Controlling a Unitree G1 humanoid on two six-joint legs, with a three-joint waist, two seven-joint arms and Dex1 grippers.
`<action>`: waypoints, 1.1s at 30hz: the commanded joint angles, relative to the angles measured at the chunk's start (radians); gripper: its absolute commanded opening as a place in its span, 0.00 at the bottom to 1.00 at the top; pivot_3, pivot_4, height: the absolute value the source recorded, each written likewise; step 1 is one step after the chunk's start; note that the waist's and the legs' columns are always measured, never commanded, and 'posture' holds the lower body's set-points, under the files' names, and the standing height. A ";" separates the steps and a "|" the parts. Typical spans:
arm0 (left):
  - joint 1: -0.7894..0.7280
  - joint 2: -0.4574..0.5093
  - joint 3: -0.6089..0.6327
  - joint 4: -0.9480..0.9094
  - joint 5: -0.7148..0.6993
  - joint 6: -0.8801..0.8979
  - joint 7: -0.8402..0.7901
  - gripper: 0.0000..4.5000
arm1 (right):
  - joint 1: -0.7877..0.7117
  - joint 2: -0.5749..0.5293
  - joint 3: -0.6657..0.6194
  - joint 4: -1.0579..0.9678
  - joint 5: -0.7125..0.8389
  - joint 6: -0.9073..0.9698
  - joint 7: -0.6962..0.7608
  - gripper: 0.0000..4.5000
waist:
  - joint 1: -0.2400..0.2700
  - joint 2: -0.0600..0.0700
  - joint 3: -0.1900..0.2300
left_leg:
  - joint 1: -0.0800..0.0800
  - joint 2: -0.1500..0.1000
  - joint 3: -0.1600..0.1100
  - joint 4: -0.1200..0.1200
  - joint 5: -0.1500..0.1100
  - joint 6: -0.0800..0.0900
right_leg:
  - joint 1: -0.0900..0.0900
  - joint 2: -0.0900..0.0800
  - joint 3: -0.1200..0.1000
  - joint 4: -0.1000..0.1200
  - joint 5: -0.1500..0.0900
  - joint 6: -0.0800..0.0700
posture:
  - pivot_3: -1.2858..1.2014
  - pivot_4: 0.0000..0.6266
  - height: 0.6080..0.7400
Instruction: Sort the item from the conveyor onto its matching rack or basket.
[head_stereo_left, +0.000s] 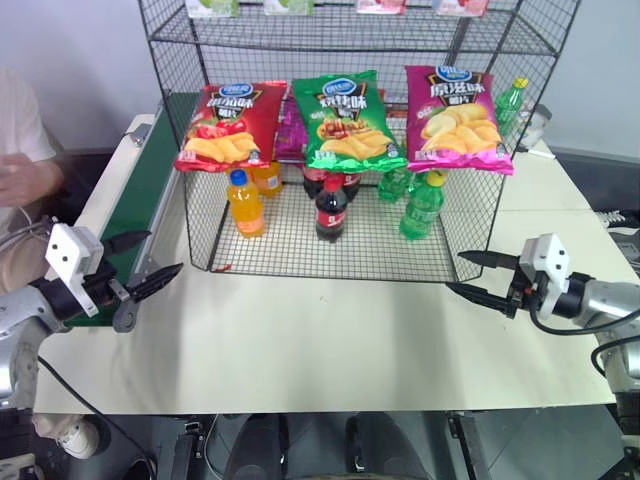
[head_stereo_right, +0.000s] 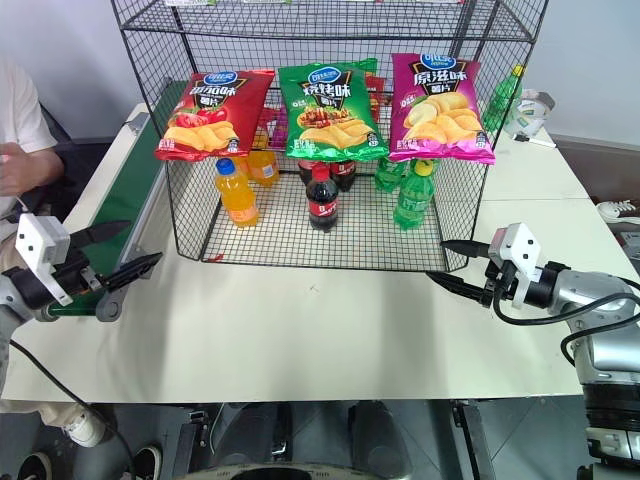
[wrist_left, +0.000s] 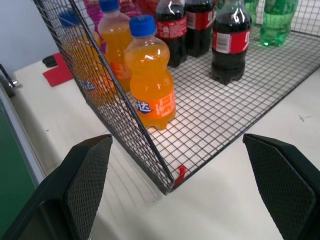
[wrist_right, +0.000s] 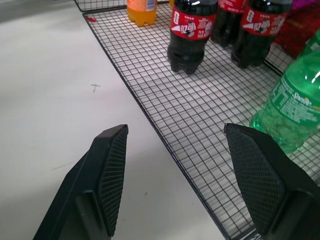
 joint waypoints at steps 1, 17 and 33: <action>-0.003 0.004 0.023 0.000 0.005 -0.041 0.003 1.00 | -0.001 -0.016 -0.022 0.006 0.005 -0.033 0.011 0.71 | 0.000 0.000 0.000 | 0.000 0.000 0.000 0.000 0.000 0.000 | 0.000 0.000 0.000 0.000 0.000 0.000 | 0.52 0.24 0.99; -0.011 0.000 0.012 0.022 0.007 -0.076 0.001 1.00 | 0.009 -0.024 -0.017 0.026 0.000 -0.046 0.040 0.71 | 0.000 0.000 0.000 | 0.000 0.000 0.000 0.001 0.000 0.000 | 0.000 0.000 0.000 0.001 0.000 0.000 | 0.52 0.24 0.99; -0.103 -0.025 -0.017 0.092 0.011 -0.111 0.007 1.00 | -0.029 -0.020 -0.006 0.048 -0.020 -0.060 0.032 0.71 | 0.015 0.000 0.000 | 0.000 0.000 0.000 0.009 0.000 0.000 | 0.000 0.001 0.001 0.009 0.000 0.000 | 0.52 0.24 0.99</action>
